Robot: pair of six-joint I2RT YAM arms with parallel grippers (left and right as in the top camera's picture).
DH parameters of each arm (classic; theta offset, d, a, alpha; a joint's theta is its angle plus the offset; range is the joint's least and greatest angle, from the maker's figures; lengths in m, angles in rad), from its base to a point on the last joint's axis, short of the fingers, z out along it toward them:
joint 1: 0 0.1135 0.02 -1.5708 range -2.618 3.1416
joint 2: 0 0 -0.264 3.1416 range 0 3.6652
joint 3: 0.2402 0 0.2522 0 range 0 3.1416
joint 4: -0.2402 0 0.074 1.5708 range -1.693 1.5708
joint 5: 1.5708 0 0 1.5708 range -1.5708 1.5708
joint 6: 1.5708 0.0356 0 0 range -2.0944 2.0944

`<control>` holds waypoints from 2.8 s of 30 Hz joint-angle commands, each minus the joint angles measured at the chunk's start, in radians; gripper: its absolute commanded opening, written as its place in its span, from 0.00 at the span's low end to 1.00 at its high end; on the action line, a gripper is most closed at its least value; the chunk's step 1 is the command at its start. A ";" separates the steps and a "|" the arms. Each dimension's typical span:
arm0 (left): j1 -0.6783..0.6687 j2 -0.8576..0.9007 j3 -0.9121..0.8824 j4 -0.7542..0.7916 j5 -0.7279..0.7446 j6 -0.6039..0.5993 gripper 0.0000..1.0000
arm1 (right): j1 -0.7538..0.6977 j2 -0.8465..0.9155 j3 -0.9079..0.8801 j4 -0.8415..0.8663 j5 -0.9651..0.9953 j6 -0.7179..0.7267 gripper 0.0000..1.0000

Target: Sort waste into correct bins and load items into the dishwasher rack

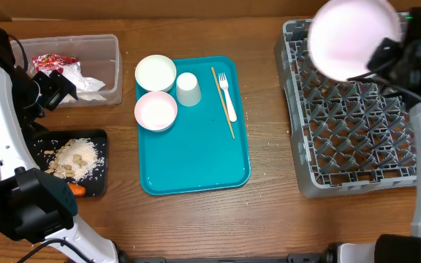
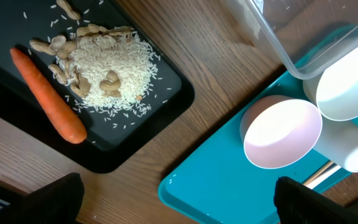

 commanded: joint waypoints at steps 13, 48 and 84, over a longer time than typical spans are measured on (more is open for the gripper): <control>-0.007 -0.026 -0.003 -0.002 0.003 -0.014 1.00 | -0.132 0.266 0.013 0.473 0.407 -0.403 0.04; -0.007 -0.026 -0.003 -0.002 0.003 -0.014 1.00 | -0.084 0.472 0.013 0.768 0.474 -0.631 0.46; -0.007 -0.026 -0.003 -0.002 0.004 -0.014 1.00 | -0.130 0.532 -0.063 0.424 -0.120 -0.054 0.28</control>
